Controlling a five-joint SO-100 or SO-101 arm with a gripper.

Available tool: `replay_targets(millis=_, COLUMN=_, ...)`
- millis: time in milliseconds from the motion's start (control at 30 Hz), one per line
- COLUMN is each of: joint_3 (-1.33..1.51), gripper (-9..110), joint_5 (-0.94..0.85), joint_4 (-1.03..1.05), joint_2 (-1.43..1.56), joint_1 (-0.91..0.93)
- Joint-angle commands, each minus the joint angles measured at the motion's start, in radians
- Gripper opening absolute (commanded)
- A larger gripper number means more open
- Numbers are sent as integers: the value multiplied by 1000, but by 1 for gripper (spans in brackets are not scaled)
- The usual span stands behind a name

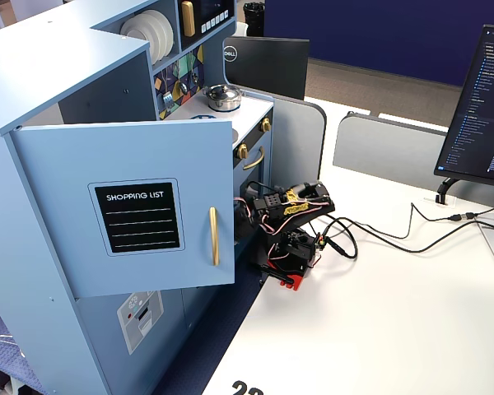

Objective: Pick up the green pineapple from the left cabinet and place it in the gray recipient

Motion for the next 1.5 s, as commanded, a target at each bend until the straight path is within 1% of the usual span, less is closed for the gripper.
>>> replay_targets(millis=0, joint_3=-224, gripper=20, joint_5=-32, joint_4=-313, joint_2=-126, joint_1=-26)
replay_targets(millis=167, joint_3=-370, gripper=24, joint_5=-48, joint_4=-374, joint_2=-232, joint_1=-25)
replay_targets(millis=367, joint_3=-439, gripper=30, joint_5=-51, joint_4=-396, joint_2=-301, joint_1=-44)
replay_targets(millis=600, joint_3=-528, gripper=34, joint_5=-35, joint_4=-422, joint_2=-425, joint_1=-74)
replay_targets(millis=767, joint_3=-617, gripper=35, joint_5=-6, joint_4=-505, joint_2=-580, joint_1=-83)
replay_targets(millis=1067, joint_3=-808, gripper=34, joint_5=9, joint_4=-546, joint_2=-827, joint_1=-69)
replay_targets(millis=1333, joint_3=-997, gripper=34, joint_5=34, joint_4=-540, joint_2=-1011, joint_1=-72)
replay_targets(millis=1433, joint_3=-1080, gripper=31, joint_5=21, joint_4=-526, joint_2=-1077, joint_1=-92)
replay_targets(millis=1467, joint_3=-1103, gripper=27, joint_5=6, joint_4=-517, joint_2=-1094, joint_1=-101)
